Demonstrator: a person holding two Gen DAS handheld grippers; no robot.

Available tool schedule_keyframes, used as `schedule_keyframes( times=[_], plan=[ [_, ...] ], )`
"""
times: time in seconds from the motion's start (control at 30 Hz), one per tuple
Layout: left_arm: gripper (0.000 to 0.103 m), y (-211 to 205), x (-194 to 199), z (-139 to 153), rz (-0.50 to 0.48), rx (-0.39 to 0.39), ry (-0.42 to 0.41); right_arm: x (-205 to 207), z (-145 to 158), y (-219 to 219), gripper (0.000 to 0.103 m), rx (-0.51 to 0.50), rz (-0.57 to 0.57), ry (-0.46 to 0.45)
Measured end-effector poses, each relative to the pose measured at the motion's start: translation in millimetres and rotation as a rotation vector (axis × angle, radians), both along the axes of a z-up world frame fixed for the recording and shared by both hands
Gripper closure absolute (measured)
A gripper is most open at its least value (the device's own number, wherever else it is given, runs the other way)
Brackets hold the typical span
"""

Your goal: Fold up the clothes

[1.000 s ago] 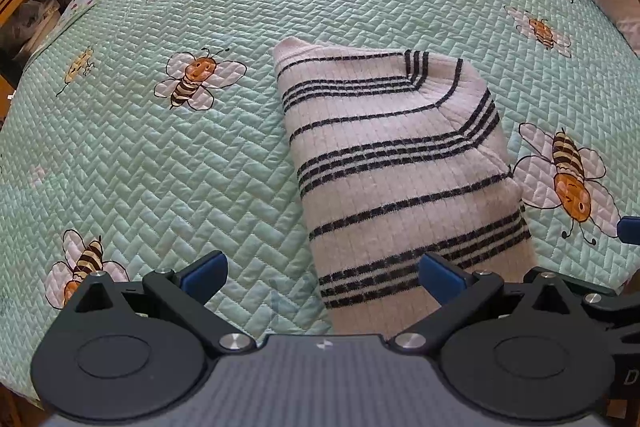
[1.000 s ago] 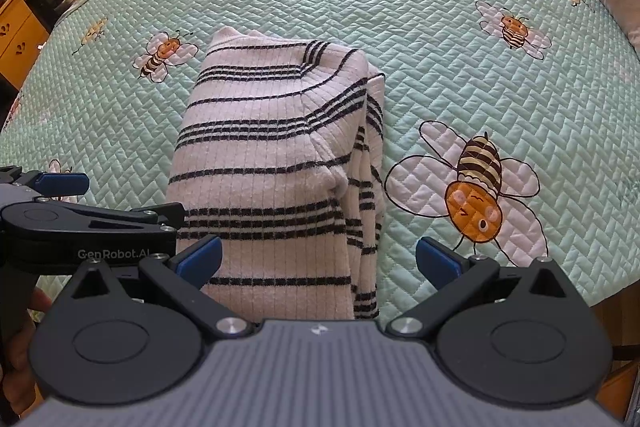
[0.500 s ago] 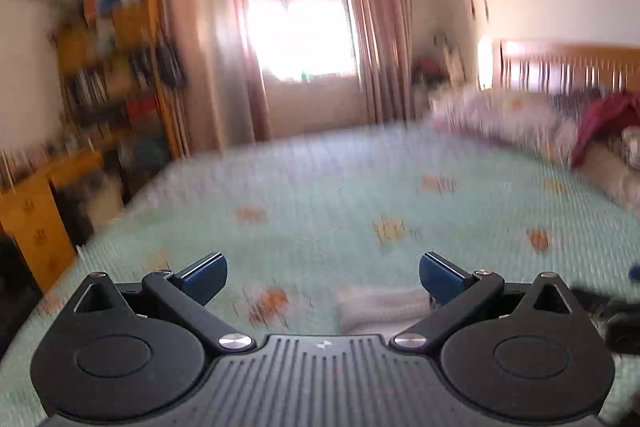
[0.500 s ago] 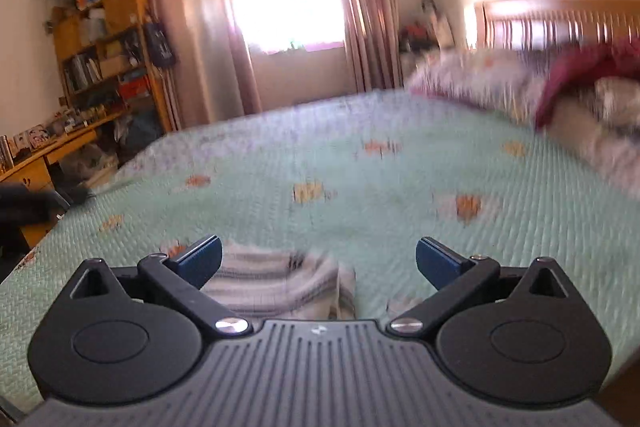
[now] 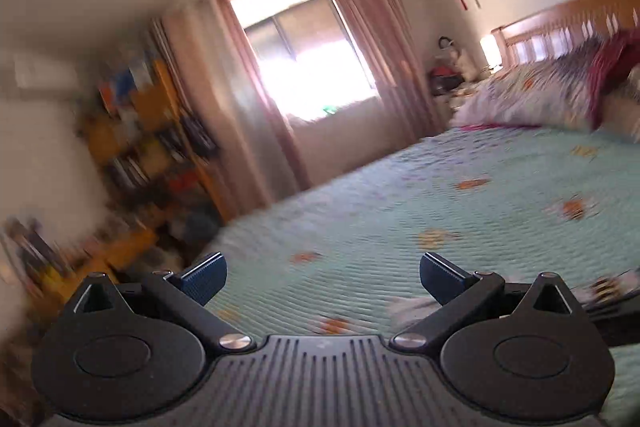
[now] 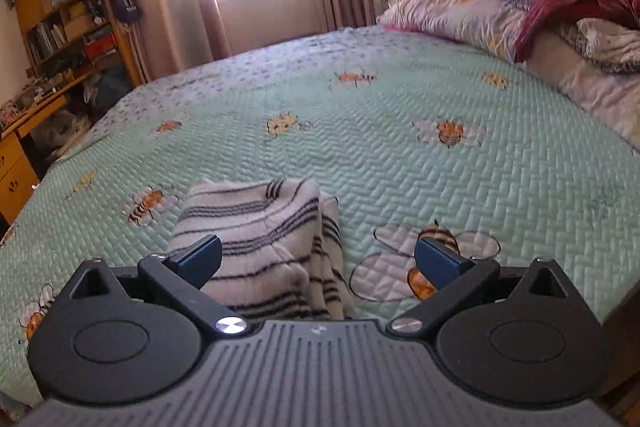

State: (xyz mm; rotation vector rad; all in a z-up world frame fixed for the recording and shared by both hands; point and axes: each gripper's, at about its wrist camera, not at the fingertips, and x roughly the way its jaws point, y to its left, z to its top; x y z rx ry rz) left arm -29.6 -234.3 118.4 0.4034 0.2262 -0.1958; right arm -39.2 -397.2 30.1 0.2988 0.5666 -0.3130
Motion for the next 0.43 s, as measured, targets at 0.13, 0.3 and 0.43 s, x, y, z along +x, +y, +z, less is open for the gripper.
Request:
schedule_keyframes(
  times=[0.13, 0.3, 0.43],
  plan=[
    [0.001, 12, 27, -8, -0.097, -0.104, 0.187, 5, -2, 6, 0.001, -0.006, 0.009, 0.016],
    [0.001, 29, 56, -43, -0.152, -0.144, 0.336, 11, -11, 7, 0.0, 0.002, 0.024, 0.056],
    [0.001, 43, 74, -69, -0.212, -0.223, 0.492, 15, -20, 9, 0.0, 0.017, 0.033, 0.1]
  ],
)
